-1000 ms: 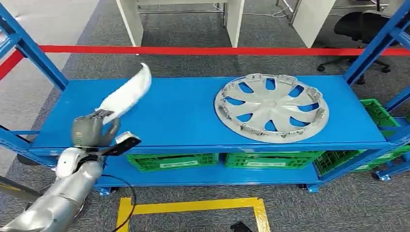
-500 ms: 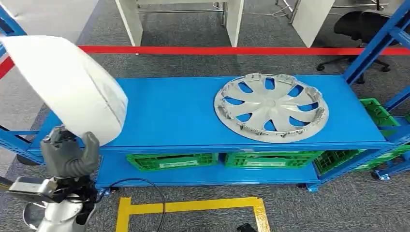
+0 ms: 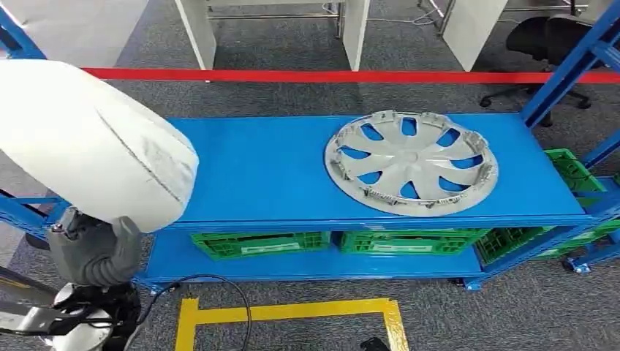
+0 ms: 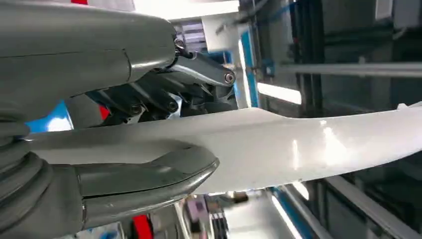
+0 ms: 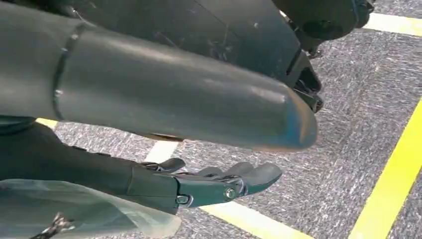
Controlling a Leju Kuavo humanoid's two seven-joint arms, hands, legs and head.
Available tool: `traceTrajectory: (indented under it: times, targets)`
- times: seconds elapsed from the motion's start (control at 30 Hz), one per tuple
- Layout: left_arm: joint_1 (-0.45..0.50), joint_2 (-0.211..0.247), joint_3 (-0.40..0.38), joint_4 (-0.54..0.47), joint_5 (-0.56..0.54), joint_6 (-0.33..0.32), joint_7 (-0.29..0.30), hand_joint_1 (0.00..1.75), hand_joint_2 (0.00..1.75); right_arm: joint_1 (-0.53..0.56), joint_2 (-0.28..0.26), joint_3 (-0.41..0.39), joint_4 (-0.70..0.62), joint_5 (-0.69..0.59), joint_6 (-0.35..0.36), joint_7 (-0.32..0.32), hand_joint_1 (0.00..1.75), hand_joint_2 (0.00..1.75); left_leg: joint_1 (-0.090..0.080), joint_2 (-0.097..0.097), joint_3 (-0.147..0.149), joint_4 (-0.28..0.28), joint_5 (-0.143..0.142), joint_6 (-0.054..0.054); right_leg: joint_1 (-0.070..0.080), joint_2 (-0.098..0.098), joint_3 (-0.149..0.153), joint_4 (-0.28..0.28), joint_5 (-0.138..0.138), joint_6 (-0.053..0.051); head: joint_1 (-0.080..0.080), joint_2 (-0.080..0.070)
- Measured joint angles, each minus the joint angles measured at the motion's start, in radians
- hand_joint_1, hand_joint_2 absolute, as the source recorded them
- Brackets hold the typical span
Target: Take the parts from the cabinet and place them on the table.
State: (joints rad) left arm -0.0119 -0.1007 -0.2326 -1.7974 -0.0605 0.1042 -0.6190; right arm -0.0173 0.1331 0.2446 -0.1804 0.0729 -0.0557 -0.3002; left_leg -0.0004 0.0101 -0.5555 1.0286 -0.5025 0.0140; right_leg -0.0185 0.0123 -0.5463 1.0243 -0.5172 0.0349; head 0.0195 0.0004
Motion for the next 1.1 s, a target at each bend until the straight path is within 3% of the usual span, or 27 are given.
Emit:
traceTrajectory:
  times: [0.17, 0.2, 0.3, 0.37, 0.4, 0.47, 0.5, 0.53, 0.57, 0.63, 0.67, 0.7, 0.73, 0.77, 0.87, 0.9, 0.97, 1.0, 1.03, 1.07, 1.1]
  targets:
    - [0.043, 0.008, -0.015, -0.036, 0.043, -0.1, -0.013, 1.75, 1.75, 0.0, 0.0, -0.012, 0.002, -0.011, 0.013, 0.006, 0.0, 0.0, 0.0, 0.0, 0.0, 0.0, 0.0, 0.0, 0.0, 0.0, 0.0, 0.0, 0.0, 0.0, 0.0, 0.0]
    - [0.05, 0.01, -0.018, -0.038, 0.057, -0.123, -0.012, 1.75, 1.75, 0.001, 0.0, -0.015, 0.002, -0.011, 0.015, 0.006, 0.0, 0.0, -0.003, -0.001, -0.002, 0.009, -0.004, 0.008, -0.005, -0.001, 0.001, -0.005, 0.003, 0.005, 0.0, 0.0]
    - [0.078, 0.013, -0.018, -0.046, 0.078, -0.153, -0.013, 1.75, 1.75, 0.001, 0.0, -0.017, 0.002, -0.011, 0.011, -0.005, 0.0, 0.0, -0.006, -0.001, -0.001, 0.0, -0.001, 0.016, -0.006, 0.0, 0.003, -0.012, 0.008, 0.012, -0.001, 0.0]
    - [0.098, 0.01, -0.018, -0.052, 0.085, -0.159, -0.019, 1.75, 1.75, 0.001, 0.0, -0.019, 0.002, -0.014, -0.008, -0.015, 0.0, 0.0, 0.006, 0.006, 0.021, -0.041, 0.018, 0.024, -0.003, -0.005, -0.005, -0.003, -0.004, 0.014, 0.002, 0.0]
    - [0.105, 0.009, -0.016, -0.053, 0.088, -0.161, -0.022, 1.75, 1.75, 0.001, 0.0, -0.022, 0.002, -0.014, -0.018, -0.017, 0.0, 0.0, 0.009, 0.006, 0.024, -0.048, 0.022, 0.029, -0.002, -0.005, -0.027, 0.045, -0.036, 0.015, 0.002, 0.0]
    - [0.12, 0.006, -0.013, -0.053, 0.093, -0.163, -0.023, 1.75, 1.75, 0.001, 0.0, -0.024, 0.002, -0.013, -0.027, -0.018, 0.0, 0.0, 0.01, 0.006, 0.023, -0.047, 0.021, 0.03, -0.005, -0.005, -0.107, 0.205, -0.105, 0.023, 0.006, 0.0]
    - [0.126, 0.006, -0.012, -0.053, 0.093, -0.164, -0.023, 1.75, 1.75, 0.003, 0.0, -0.026, 0.002, -0.013, -0.029, -0.018, 0.0, 0.0, 0.01, 0.006, 0.024, -0.047, 0.02, 0.029, -0.007, -0.005, -0.144, 0.269, -0.121, 0.027, 0.003, 0.0]
    - [0.13, 0.006, -0.011, -0.053, 0.093, -0.164, -0.023, 1.75, 1.75, 0.004, -0.001, -0.027, 0.002, -0.013, -0.032, -0.018, 0.0, 0.0, 0.012, 0.006, 0.024, -0.045, 0.018, 0.027, -0.009, -0.006, -0.159, 0.287, -0.111, 0.03, 0.006, 0.0]
    - [0.134, 0.006, -0.01, -0.053, 0.093, -0.165, -0.023, 1.75, 1.75, 0.004, -0.002, -0.029, 0.002, -0.013, -0.032, -0.018, 0.0, 0.0, 0.015, 0.005, 0.027, -0.044, 0.014, 0.021, -0.011, -0.007, -0.15, 0.26, -0.079, 0.033, 0.004, 0.0]
    - [0.138, 0.006, -0.008, -0.053, 0.093, -0.165, -0.023, 1.75, 1.75, 0.003, -0.002, -0.032, 0.002, -0.013, -0.033, -0.018, 0.0, 0.0, 0.027, 0.004, 0.035, -0.031, 0.0, 0.003, -0.019, -0.013, -0.074, 0.091, 0.027, 0.044, 0.005, 0.0]
    - [0.14, 0.005, -0.007, -0.053, 0.094, -0.165, -0.023, 1.75, 1.75, 0.002, -0.002, -0.032, 0.002, -0.015, -0.033, -0.018, 0.0, 0.0, 0.027, 0.004, 0.036, -0.02, -0.011, -0.008, -0.021, -0.017, -0.042, 0.029, 0.033, 0.056, 0.005, 0.0]
    - [0.144, 0.002, -0.005, -0.055, 0.101, -0.163, -0.023, 1.75, 1.75, 0.002, 0.003, -0.033, 0.003, -0.018, -0.033, -0.018, 0.0, 0.0, 0.019, 0.004, 0.027, -0.005, -0.018, -0.019, -0.015, -0.015, -0.029, 0.017, 0.016, 0.048, 0.017, 0.0]
    - [0.149, -0.002, -0.005, -0.056, 0.107, -0.161, -0.022, 1.75, 1.75, -0.001, 0.002, -0.034, 0.003, -0.021, -0.033, -0.018, 0.0, 0.0, 0.018, 0.003, 0.023, -0.002, -0.018, -0.022, -0.016, -0.012, -0.035, 0.026, 0.013, 0.022, 0.014, 0.0]
    - [0.154, -0.005, -0.003, -0.057, 0.116, -0.159, -0.022, 1.75, 1.75, 0.001, 0.003, -0.036, 0.003, -0.026, -0.033, -0.018, 0.0, 0.0, 0.018, 0.004, 0.024, -0.002, -0.017, -0.022, -0.014, -0.012, -0.038, 0.028, 0.011, 0.016, 0.004, 0.0]
    - [0.174, -0.015, 0.0, -0.058, 0.139, -0.157, -0.023, 1.75, 1.75, 0.012, 0.007, -0.045, 0.003, -0.035, -0.043, -0.018, 0.0, 0.0, 0.025, 0.003, 0.022, 0.012, -0.035, -0.032, -0.013, -0.011, -0.034, 0.027, 0.008, -0.007, 0.002, 0.0]
    - [0.176, -0.018, 0.001, -0.058, 0.146, -0.158, -0.027, 1.75, 1.75, 0.011, 0.01, -0.047, 0.003, -0.036, -0.047, -0.018, 0.0, 0.0, 0.024, 0.002, 0.001, 0.059, -0.065, -0.033, -0.012, -0.011, -0.032, 0.027, 0.007, -0.012, -0.001, 0.0]
    - [0.184, -0.022, 0.002, -0.058, 0.153, -0.166, -0.038, 1.75, 1.75, 0.009, 0.012, -0.05, 0.003, -0.037, -0.047, -0.019, 0.0, 0.0, 0.022, 0.002, -0.077, 0.22, -0.137, -0.033, -0.008, -0.011, -0.03, 0.027, 0.002, -0.018, -0.002, 0.0]
    - [0.19, -0.023, 0.002, -0.058, 0.154, -0.169, -0.045, 1.75, 1.75, 0.009, 0.013, -0.052, 0.003, -0.037, -0.047, -0.019, 0.0, 0.0, 0.021, 0.002, -0.115, 0.292, -0.158, -0.03, -0.003, -0.011, -0.028, 0.027, 0.001, -0.021, -0.002, 0.0]
    - [0.193, -0.024, 0.002, -0.058, 0.154, -0.17, -0.046, 1.75, 1.75, 0.011, 0.013, -0.053, 0.003, -0.036, -0.047, -0.018, 0.0, 0.0, 0.019, 0.002, -0.135, 0.321, -0.154, -0.025, 0.0, -0.01, -0.025, 0.028, -0.001, -0.024, -0.001, 0.0]
    - [0.195, -0.026, 0.002, -0.058, 0.155, -0.17, -0.047, 1.75, 1.75, 0.011, 0.014, -0.057, 0.003, -0.036, -0.047, -0.018, 0.0, 0.0, 0.015, 0.001, -0.131, 0.301, -0.123, -0.017, 0.004, -0.008, -0.02, 0.027, -0.003, -0.027, -0.001, 0.0]
    - [0.196, -0.027, 0.003, -0.058, 0.155, -0.17, -0.047, 1.75, 1.75, 0.011, 0.014, -0.057, 0.003, -0.036, -0.047, -0.018, 0.0, 0.0, 0.01, 0.0, -0.112, 0.246, -0.077, -0.006, 0.008, -0.006, -0.015, 0.027, -0.005, -0.029, -0.002, 0.0]
